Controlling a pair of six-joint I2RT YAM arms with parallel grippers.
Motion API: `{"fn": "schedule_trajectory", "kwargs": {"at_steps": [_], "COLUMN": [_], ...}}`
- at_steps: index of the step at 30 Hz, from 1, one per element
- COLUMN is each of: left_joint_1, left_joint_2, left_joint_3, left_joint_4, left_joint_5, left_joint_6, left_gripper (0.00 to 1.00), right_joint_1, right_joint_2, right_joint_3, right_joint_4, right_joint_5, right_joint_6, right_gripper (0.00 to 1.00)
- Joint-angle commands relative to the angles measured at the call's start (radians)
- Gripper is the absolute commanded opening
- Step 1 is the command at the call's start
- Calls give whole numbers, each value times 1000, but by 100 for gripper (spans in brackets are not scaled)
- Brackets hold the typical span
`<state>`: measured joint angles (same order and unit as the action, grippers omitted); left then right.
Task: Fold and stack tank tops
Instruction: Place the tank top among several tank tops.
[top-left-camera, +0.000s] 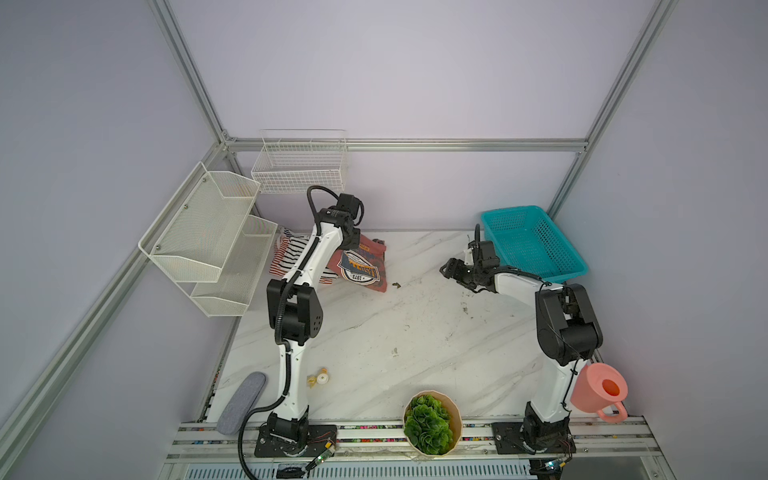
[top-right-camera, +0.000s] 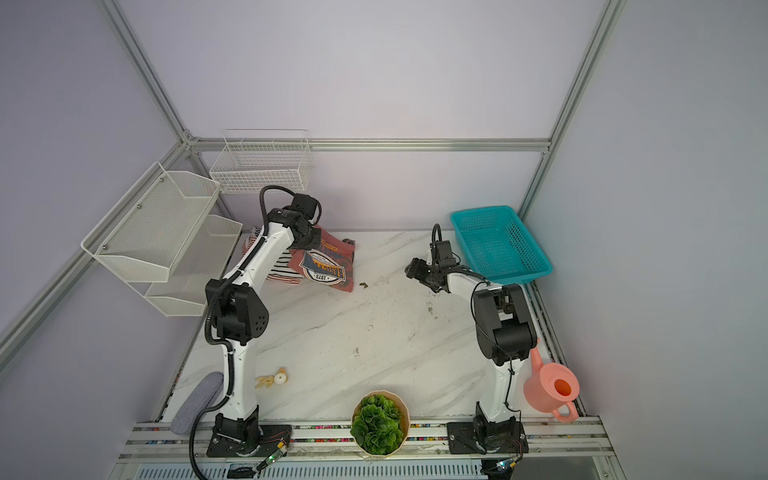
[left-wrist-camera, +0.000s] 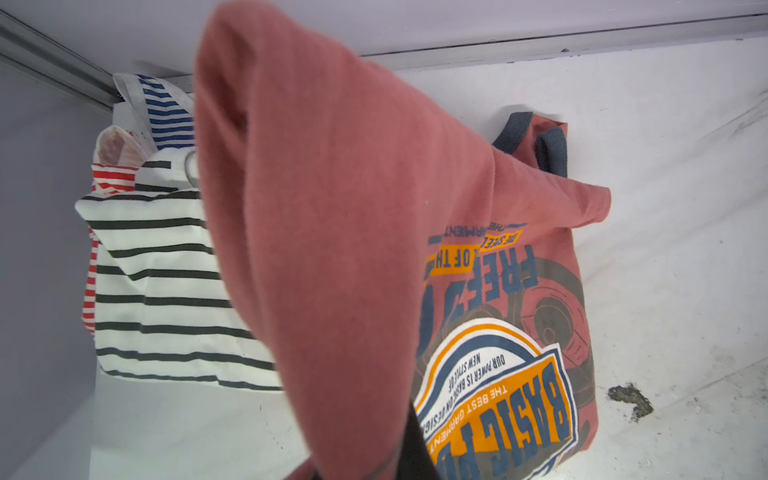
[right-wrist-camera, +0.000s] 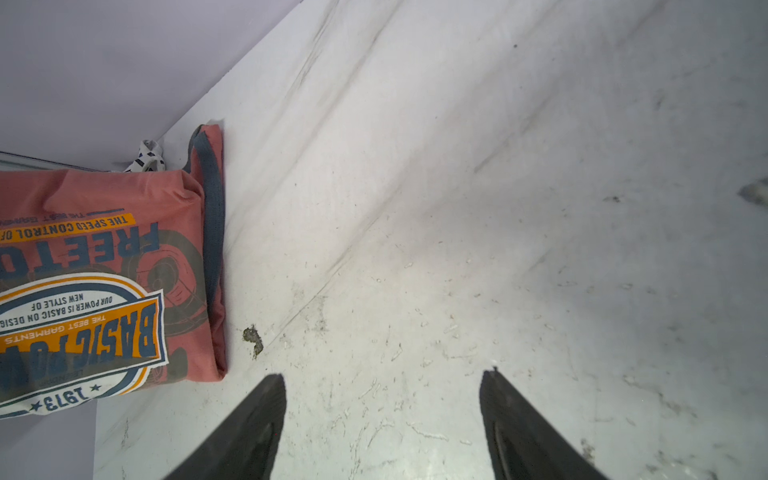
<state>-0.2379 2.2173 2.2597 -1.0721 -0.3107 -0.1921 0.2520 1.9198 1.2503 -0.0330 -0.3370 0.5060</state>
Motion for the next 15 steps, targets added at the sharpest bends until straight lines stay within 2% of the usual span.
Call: {"fn": "schedule_trajectory", "kwargs": {"at_steps": [1,4,10,15], "left_joint_1": [4,5,2,3], "left_joint_2": [-99,-122,-180,-195], "left_joint_3": [27,2,-46,-57], "left_joint_4": [30,31,49,57], "left_joint_5": [-80,-100,-62,-96], "left_joint_6": [15,19,4,23], "left_gripper": [0,0,0,0], "right_joint_1": [-2,-1,-1,-1], "right_joint_2": [-28,-25,-18,-15], "right_joint_3": [-11,-10,-6,-6], "right_joint_4": [20,22,27,28], "right_joint_5": [-6,-5,-5,-6], "right_joint_6": [-3,-1,6,6], "right_gripper": [77,77,77,77]}}
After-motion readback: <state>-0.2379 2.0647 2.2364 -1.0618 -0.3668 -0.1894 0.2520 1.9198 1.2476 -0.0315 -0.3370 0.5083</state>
